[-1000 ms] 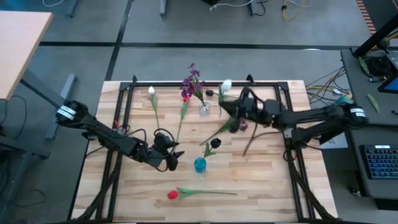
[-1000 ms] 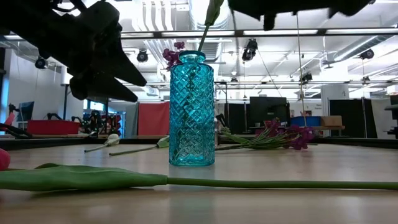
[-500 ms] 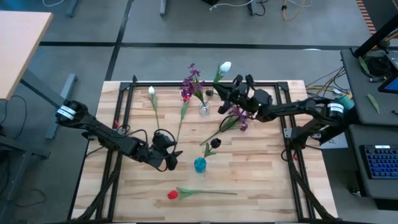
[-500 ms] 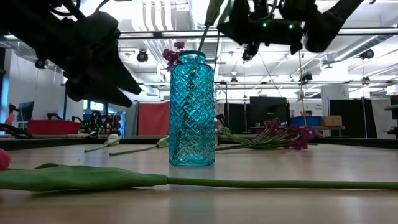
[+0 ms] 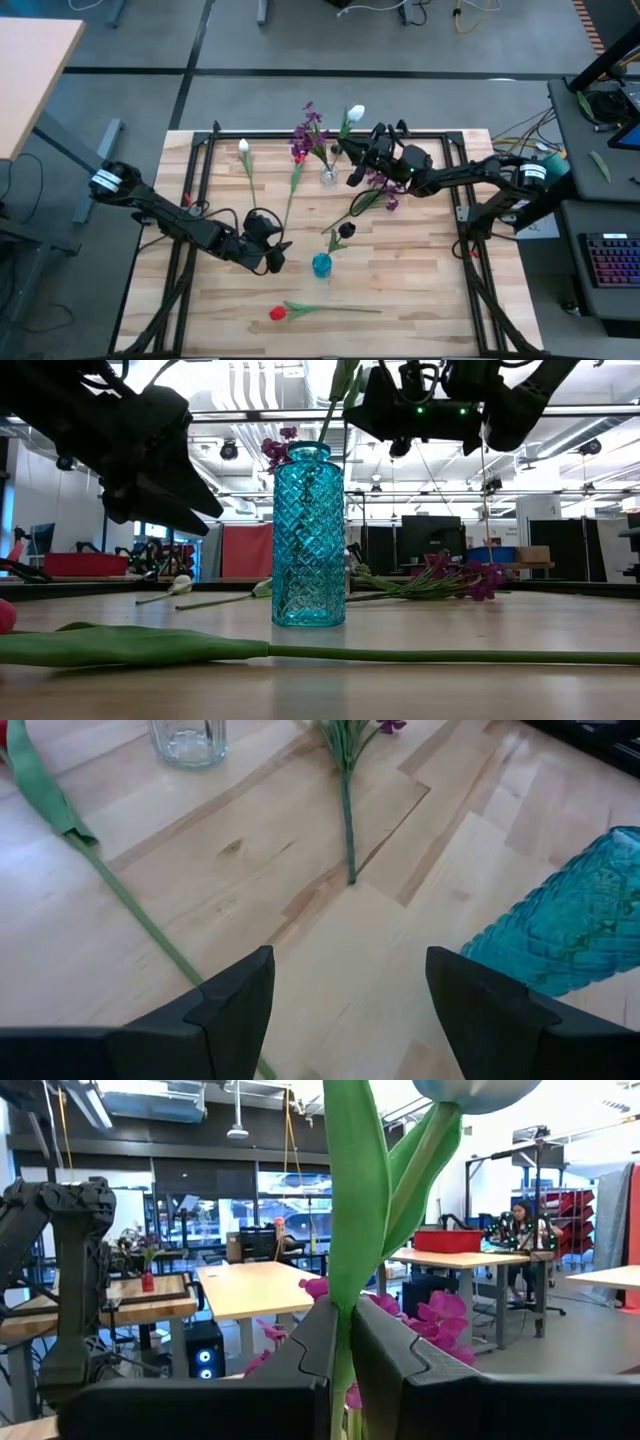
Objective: Sort flowers into vase by color
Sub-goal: Put the bottom white flower into the transparent vase
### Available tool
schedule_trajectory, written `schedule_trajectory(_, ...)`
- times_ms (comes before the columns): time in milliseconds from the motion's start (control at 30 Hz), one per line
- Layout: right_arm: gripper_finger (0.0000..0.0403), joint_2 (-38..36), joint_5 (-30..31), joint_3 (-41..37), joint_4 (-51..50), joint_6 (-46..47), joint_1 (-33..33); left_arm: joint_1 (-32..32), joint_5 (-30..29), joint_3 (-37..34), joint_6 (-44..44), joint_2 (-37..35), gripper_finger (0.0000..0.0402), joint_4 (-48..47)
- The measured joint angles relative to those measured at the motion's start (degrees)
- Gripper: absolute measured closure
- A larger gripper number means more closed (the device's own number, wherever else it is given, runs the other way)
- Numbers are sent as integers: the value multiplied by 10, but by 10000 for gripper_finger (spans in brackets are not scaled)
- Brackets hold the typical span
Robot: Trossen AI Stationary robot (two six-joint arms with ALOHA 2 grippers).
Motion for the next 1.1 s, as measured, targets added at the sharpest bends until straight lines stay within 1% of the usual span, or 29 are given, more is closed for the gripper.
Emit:
schedule_trajectory(100,360,0,0,0,-1,0,0,0,0,0,-4,0,157,0)
schedule_trajectory(300,299,0,0,0,-20,5,0,0,0,0,-11,0,157,0)
schedule_trajectory(633,204,-17,1,0,-120,16,0,0,-3,1,-13,-36,157,-15)
schedule_trajectory(733,175,-36,1,0,-171,27,0,0,-8,1,-13,-49,157,-27)
schedule_trajectory(900,129,-94,3,1,-293,44,0,8,-9,1,-22,-66,157,-42)
schedule_trajectory(1100,93,-171,6,1,-452,90,0,35,-9,1,-37,-97,157,-74)
